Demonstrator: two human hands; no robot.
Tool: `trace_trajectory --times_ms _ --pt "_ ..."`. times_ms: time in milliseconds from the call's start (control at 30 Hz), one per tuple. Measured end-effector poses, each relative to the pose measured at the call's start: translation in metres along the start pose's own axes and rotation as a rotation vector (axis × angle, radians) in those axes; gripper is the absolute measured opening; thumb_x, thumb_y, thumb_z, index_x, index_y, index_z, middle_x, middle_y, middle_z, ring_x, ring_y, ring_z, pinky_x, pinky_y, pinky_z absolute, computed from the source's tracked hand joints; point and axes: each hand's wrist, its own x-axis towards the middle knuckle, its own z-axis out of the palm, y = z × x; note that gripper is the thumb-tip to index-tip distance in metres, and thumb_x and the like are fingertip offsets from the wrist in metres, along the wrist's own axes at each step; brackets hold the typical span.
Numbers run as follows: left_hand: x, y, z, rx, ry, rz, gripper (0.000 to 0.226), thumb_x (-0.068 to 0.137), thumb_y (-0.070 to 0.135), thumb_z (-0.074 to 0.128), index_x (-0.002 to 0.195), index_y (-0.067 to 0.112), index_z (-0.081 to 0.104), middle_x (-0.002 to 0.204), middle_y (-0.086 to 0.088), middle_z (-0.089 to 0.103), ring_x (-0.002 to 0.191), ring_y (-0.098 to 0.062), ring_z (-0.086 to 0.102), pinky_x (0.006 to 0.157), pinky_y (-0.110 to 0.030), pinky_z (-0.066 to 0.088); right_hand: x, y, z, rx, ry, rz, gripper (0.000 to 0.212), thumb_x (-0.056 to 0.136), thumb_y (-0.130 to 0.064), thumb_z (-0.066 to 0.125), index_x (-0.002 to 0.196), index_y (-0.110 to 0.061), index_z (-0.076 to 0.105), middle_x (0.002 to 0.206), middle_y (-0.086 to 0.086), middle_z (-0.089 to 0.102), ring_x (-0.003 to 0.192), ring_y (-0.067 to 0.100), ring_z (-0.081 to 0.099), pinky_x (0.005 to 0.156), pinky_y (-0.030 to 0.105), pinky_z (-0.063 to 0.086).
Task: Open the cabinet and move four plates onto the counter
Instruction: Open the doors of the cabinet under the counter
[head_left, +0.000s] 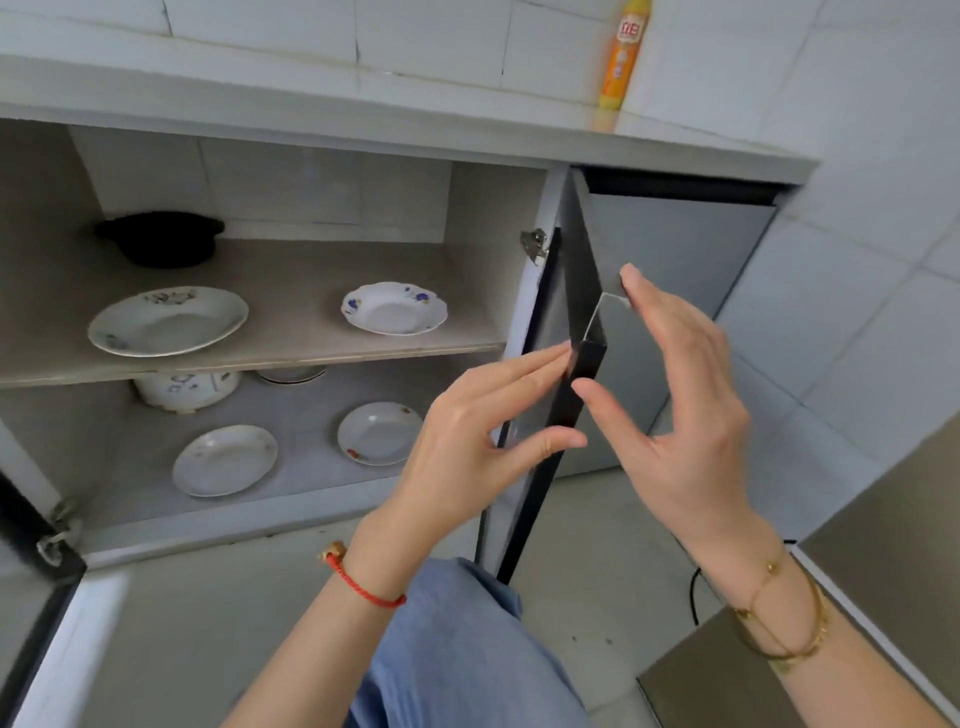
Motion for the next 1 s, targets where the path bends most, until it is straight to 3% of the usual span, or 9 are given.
trace_trajectory --times_ms 67,233,533,667,767,1000 --pt "0.003 0.001 0.012 0.027 -0.001 0.067 0.059 0.082 0.042 0.072 0.134 0.018 0.055 0.140 0.016 0.048 0.125 0.002 0.050 0.104 -0.022 0.040 -0.003 0.004 -0.010 -0.039 0.013 0.020 0.059 0.090 -0.023 0.069 0.138 0.002 0.045 0.140 0.008 0.051 0.131 0.018 0.045 0.112 0.031 0.035" --pt "0.009 0.005 0.043 0.098 -0.056 0.161 0.061 0.086 0.046 0.068 0.136 0.015 0.053 0.143 0.008 0.048 0.122 -0.008 0.053 0.105 -0.023 0.037 -0.013 0.017 -0.038 -0.149 0.014 0.070 0.059 0.090 -0.023 0.069 0.137 0.002 0.045 0.140 0.004 0.049 0.131 0.019 0.046 0.112 0.028 0.033" --pt "0.015 0.012 0.101 0.123 -0.191 0.218 0.068 0.093 0.044 0.060 0.149 0.016 0.033 0.157 0.002 0.029 0.139 -0.009 0.037 0.110 -0.036 0.037 -0.032 0.047 -0.075 -0.287 0.064 0.197 0.058 0.092 -0.028 0.065 0.142 -0.007 0.041 0.143 -0.005 0.044 0.133 0.005 0.040 0.111 0.028 0.037" --pt "0.019 0.010 0.124 0.214 -0.295 0.269 0.071 0.095 0.045 0.055 0.153 0.019 0.023 0.161 0.003 0.020 0.140 -0.009 0.034 0.116 -0.034 0.029 -0.037 0.065 -0.089 -0.356 0.090 0.219 0.057 0.095 -0.029 0.061 0.143 -0.009 0.039 0.144 -0.004 0.044 0.134 0.006 0.040 0.110 0.038 0.040" --pt "0.023 0.010 0.138 0.257 -0.363 0.276 0.074 0.094 0.045 0.054 0.154 0.021 0.018 0.161 0.004 0.020 0.140 -0.010 0.033 0.118 -0.033 0.024 -0.040 0.079 -0.099 -0.416 0.104 0.238 0.054 0.096 -0.030 0.059 0.142 -0.010 0.041 0.142 0.000 0.048 0.133 0.009 0.042 0.111 0.037 0.039" --pt "0.030 0.017 0.159 0.218 -0.417 0.232 0.075 0.093 0.039 0.057 0.154 0.020 0.018 0.160 0.002 0.022 0.142 -0.012 0.030 0.117 -0.036 0.029 -0.039 0.102 -0.114 -0.470 0.078 0.257 0.053 0.095 -0.024 0.061 0.141 -0.006 0.042 0.139 0.006 0.050 0.130 0.017 0.045 0.110 0.038 0.039"
